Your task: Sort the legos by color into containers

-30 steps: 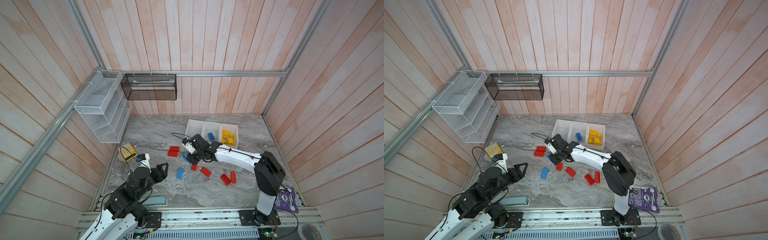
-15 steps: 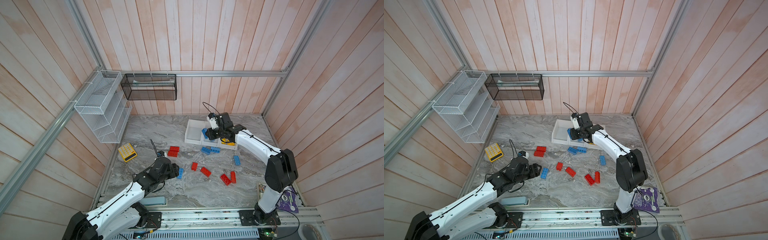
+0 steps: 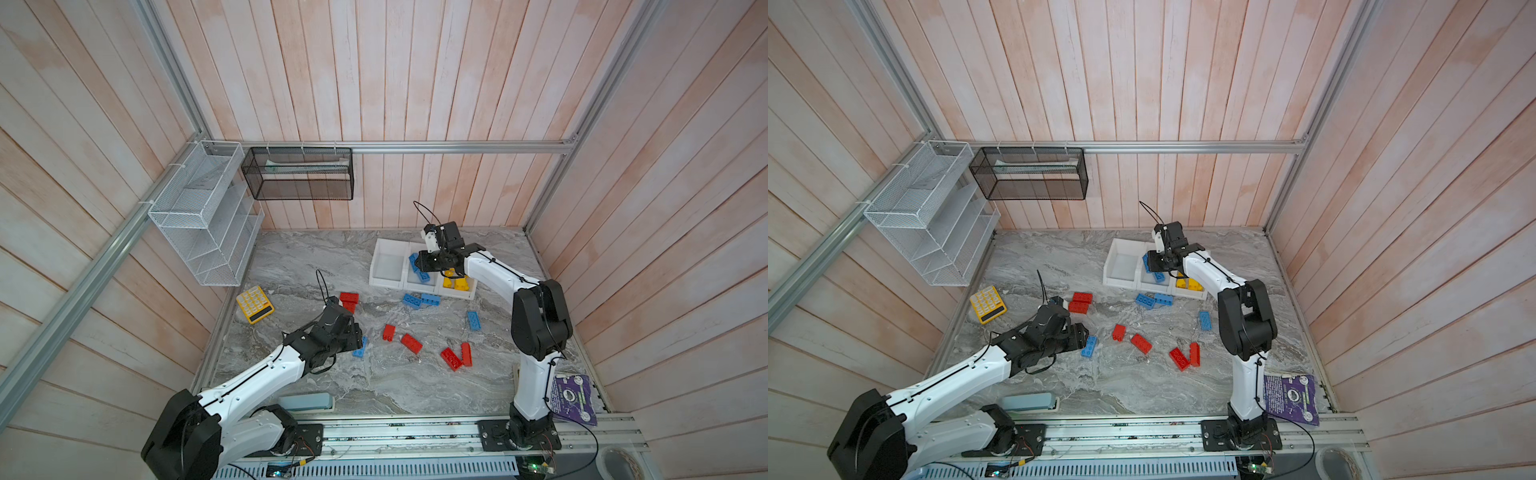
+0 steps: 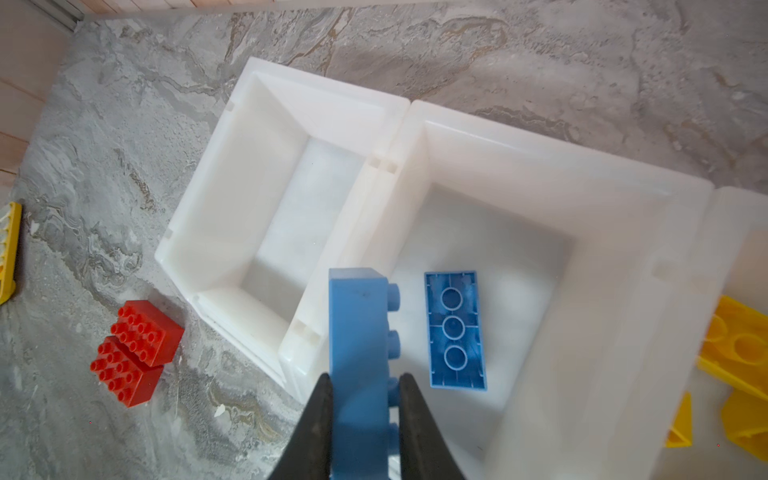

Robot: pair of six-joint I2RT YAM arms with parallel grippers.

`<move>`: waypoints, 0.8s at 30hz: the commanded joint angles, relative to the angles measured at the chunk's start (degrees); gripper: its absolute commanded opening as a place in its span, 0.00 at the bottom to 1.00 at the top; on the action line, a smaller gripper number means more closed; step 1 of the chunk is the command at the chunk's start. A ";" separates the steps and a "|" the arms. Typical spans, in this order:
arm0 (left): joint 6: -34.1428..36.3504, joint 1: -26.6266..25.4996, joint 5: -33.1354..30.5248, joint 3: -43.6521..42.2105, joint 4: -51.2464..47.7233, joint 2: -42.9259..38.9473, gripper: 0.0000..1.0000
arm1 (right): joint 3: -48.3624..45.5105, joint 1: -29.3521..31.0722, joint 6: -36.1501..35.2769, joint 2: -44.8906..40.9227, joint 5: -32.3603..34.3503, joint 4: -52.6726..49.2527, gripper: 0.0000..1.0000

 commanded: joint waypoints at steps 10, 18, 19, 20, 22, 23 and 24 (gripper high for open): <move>2.85 -4.35 0.00 6.85 -7.15 7.66 0.70 | -6.83 -1.38 3.45 -10.54 0.50 5.60 0.49; 3.55 -5.61 -2.10 8.77 -10.01 14.78 0.69 | -20.60 -1.38 5.78 -22.80 -0.71 12.79 0.49; 3.70 -5.70 -2.44 9.28 -10.85 15.99 0.69 | -22.37 -1.38 5.89 -24.30 -0.32 13.38 0.49; 3.81 -5.78 -2.65 9.54 -11.34 16.90 0.68 | -23.96 -1.43 6.08 -25.62 0.00 13.81 0.49; 4.08 -5.87 -2.43 9.65 -11.54 17.99 0.68 | -27.34 -1.39 6.61 -27.92 0.02 15.19 0.49; 4.25 -5.94 -2.20 9.70 -11.57 18.38 0.68 | -29.10 -1.38 6.85 -29.18 -0.11 16.10 0.49; 4.26 -6.03 -1.93 9.81 -11.58 18.69 0.68 | -30.40 -1.39 7.11 -30.03 -0.15 16.64 0.49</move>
